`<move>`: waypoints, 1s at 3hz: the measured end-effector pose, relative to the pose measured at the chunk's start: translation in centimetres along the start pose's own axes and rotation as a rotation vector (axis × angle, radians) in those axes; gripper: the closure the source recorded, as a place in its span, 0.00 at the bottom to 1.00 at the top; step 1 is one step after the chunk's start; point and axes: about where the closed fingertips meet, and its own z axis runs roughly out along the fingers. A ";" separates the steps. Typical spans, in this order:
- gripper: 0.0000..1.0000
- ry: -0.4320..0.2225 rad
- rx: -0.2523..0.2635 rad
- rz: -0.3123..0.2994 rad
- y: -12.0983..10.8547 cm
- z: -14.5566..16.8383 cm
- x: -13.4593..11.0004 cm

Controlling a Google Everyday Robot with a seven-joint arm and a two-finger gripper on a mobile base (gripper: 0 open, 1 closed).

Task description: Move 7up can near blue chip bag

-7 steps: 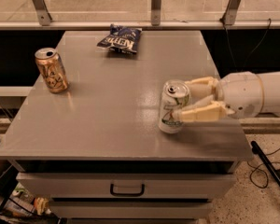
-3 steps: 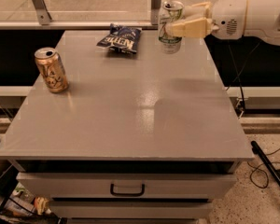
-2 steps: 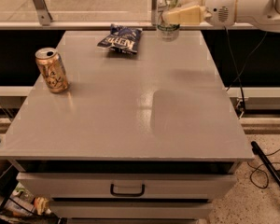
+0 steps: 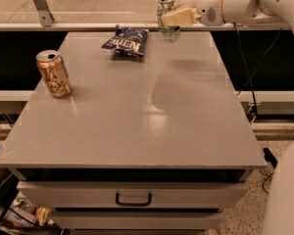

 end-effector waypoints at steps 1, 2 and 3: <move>1.00 -0.012 0.021 0.052 -1.5 1.9 2.6; 1.00 -0.033 0.029 0.101 -2.6 3.5 4.9; 1.00 -0.024 0.046 0.121 -3.2 4.6 6.6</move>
Offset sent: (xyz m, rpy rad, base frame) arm 0.0613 -0.0135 -0.0793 0.1368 0.0751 -0.0855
